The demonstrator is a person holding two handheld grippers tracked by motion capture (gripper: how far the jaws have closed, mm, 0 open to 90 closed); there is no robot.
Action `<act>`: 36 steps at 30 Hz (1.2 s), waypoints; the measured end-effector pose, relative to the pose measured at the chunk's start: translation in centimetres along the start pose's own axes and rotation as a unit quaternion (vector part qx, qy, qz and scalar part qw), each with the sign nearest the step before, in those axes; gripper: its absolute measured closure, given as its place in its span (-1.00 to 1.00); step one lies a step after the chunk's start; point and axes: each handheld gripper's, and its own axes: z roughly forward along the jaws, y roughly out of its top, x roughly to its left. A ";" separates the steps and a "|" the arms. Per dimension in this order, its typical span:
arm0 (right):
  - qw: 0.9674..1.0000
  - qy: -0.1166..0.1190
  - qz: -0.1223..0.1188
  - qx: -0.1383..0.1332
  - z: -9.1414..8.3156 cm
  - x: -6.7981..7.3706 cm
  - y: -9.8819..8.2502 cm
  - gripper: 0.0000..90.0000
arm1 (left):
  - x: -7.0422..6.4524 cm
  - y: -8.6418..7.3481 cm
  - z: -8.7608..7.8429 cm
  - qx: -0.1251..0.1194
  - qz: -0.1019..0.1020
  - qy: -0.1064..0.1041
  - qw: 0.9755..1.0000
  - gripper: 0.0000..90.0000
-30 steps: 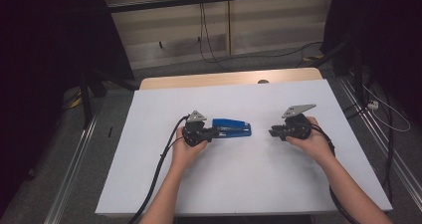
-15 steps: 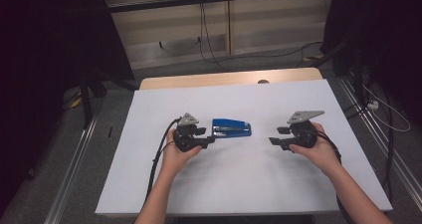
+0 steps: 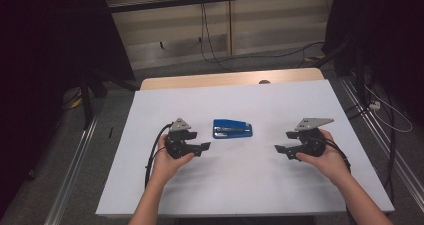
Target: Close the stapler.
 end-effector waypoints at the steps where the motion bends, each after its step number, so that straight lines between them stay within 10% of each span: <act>1: 1.000 -0.001 0.001 -0.001 -0.1 0.1 -0.1 -0.34 | 0.0 -0.1 -0.1 -0.002 -0.001 0.000 1.000 -0.37; 36: 1.000 -0.022 -0.006 0.002 -2.6 0.8 -2.1 -0.51 | 1.6 -2.3 -4.3 -0.018 -0.015 0.026 0.999 -0.72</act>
